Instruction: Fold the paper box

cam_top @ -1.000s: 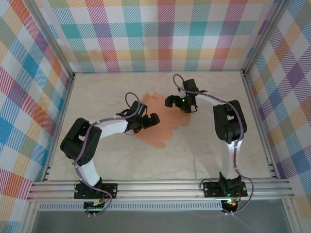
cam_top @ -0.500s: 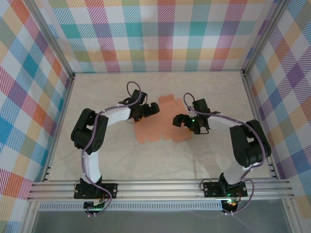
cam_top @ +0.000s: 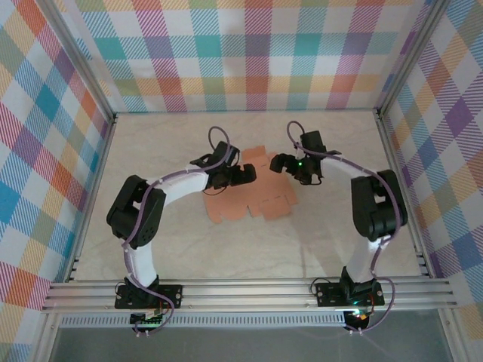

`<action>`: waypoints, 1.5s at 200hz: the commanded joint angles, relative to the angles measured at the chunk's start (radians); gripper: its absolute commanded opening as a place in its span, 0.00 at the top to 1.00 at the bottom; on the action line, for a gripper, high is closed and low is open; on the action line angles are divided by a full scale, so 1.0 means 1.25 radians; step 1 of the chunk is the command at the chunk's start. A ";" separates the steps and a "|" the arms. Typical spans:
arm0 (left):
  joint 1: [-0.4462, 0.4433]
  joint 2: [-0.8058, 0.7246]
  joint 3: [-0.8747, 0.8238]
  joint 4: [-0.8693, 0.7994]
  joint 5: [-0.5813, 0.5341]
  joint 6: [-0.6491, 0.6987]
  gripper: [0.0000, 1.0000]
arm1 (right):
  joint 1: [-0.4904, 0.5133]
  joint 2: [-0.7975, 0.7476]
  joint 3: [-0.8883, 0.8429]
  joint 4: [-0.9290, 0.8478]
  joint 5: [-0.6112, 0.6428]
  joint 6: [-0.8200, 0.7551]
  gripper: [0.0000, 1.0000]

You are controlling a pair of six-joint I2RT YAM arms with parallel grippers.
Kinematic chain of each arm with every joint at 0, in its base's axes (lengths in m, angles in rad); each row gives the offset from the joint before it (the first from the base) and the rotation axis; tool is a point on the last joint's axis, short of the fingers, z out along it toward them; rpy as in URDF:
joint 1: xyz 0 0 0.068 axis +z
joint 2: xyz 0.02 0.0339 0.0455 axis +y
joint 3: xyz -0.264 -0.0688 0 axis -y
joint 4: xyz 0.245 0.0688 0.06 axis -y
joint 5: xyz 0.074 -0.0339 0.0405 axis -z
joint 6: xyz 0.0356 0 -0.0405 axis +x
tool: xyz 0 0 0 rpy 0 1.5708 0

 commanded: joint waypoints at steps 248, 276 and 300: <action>0.008 0.085 -0.063 0.028 0.109 -0.074 0.69 | -0.119 -0.126 -0.248 0.203 -0.317 0.102 0.00; 0.011 0.090 -0.091 0.055 0.114 -0.087 0.69 | -0.119 -0.087 -0.231 0.206 -0.370 0.083 0.04; 0.013 0.097 -0.095 0.063 0.118 -0.089 0.69 | -0.120 -0.055 -0.218 0.218 -0.413 0.071 0.18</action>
